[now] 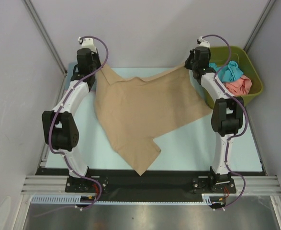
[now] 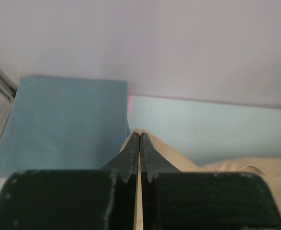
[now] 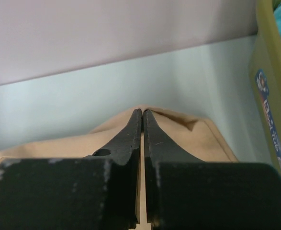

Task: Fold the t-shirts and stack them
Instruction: Flatten the tshirt out

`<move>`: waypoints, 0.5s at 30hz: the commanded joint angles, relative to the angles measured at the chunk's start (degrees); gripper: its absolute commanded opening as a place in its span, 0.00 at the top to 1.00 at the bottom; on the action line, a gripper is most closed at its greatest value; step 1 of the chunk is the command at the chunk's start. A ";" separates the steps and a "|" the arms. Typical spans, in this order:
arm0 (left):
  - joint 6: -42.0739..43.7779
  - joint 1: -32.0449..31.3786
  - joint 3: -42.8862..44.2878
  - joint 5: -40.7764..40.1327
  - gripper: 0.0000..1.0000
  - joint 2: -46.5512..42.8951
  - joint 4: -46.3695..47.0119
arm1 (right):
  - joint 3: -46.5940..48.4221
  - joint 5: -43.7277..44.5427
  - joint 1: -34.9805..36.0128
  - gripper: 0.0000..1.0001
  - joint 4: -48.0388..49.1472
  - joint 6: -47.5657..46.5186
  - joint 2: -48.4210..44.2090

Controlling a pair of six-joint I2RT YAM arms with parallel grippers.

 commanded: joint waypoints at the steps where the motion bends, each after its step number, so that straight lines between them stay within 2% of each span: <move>1: -2.41 0.20 5.82 0.60 1.00 -2.62 1.10 | 2.54 0.86 0.18 1.00 -0.73 -0.71 -4.07; 6: -6.01 0.11 5.48 3.05 1.00 -11.56 0.83 | -6.05 1.83 0.19 1.00 -0.12 0.43 -15.40; 8: -8.12 0.11 4.34 4.11 1.00 -15.61 1.01 | -8.62 2.18 0.53 1.00 0.14 0.35 -22.60; 12: -9.97 0.02 -0.14 7.36 1.00 -29.47 1.01 | -13.72 2.71 1.24 1.00 -0.56 -0.27 -36.74; 15: -9.89 0.02 -1.91 7.90 0.99 -38.70 0.48 | -15.13 3.59 2.20 1.00 -1.70 -0.53 -43.26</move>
